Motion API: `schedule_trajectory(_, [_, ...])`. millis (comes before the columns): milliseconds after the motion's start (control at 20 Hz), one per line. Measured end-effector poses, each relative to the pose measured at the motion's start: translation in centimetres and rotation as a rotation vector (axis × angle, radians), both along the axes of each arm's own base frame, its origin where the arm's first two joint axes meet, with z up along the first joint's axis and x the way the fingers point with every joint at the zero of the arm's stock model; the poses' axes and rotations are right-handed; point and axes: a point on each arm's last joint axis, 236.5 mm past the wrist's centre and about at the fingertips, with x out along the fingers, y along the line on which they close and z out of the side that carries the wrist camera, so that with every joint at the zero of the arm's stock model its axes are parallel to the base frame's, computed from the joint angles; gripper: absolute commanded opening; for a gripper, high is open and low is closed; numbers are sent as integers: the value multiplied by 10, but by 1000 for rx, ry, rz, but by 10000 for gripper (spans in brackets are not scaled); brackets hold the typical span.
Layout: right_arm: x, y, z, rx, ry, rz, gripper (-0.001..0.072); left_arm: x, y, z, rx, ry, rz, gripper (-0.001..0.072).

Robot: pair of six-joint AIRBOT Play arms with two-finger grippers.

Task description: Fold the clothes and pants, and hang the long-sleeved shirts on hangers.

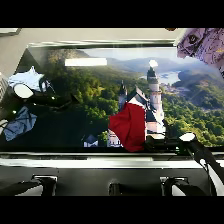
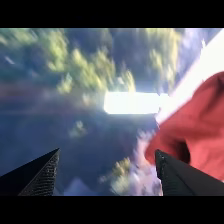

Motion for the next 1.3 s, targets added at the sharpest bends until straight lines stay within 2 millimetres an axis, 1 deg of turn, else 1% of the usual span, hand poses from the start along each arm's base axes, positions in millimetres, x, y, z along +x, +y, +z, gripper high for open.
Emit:
schedule_trajectory(150, [-1,3,6,10,-3,4,27,-23,-40,-29,-143,54,-39,669])
schedule_trajectory(350, [-2,6,13,22,-5,-2,27,-49,-92,-61,-247,113,-105,666])
schedule_trajectory(400, [-2,6,14,24,-6,-4,27,-55,-102,-67,-262,128,-118,647])
schedule_trajectory(450, [-2,7,16,25,-6,-8,27,-59,-113,-72,-280,141,-123,576])
schedule_trajectory(500, [-2,7,17,27,-8,-10,27,-62,-120,-77,-292,154,-124,523])
schedule_trajectory(550, [-2,7,18,27,-9,-16,27,-63,-127,-81,-304,161,-119,509])
schedule_trajectory(700, [-2,8,21,33,-8,-20,27,-64,-143,-87,-351,176,-107,509])
schedule_trajectory(950, [-5,9,24,41,-2,-14,27,-58,-159,-95,-397,189,-61,502])
schedule_trajectory(1000, [-5,10,24,42,-1,-14,27,-58,-164,-97,-401,192,-65,417])
schedule_trajectory(1100, [-5,10,24,43,2,-15,27,-57,-176,-98,-409,194,-80,30])
schedule_trajectory(1200, [-5,10,25,43,2,-15,26,-55,-185,-98,-414,189,-95,14])
schedule_trajectory(1300, [-3,10,29,42,-6,0,26,-51,-187,-97,-413,186,-105,12])
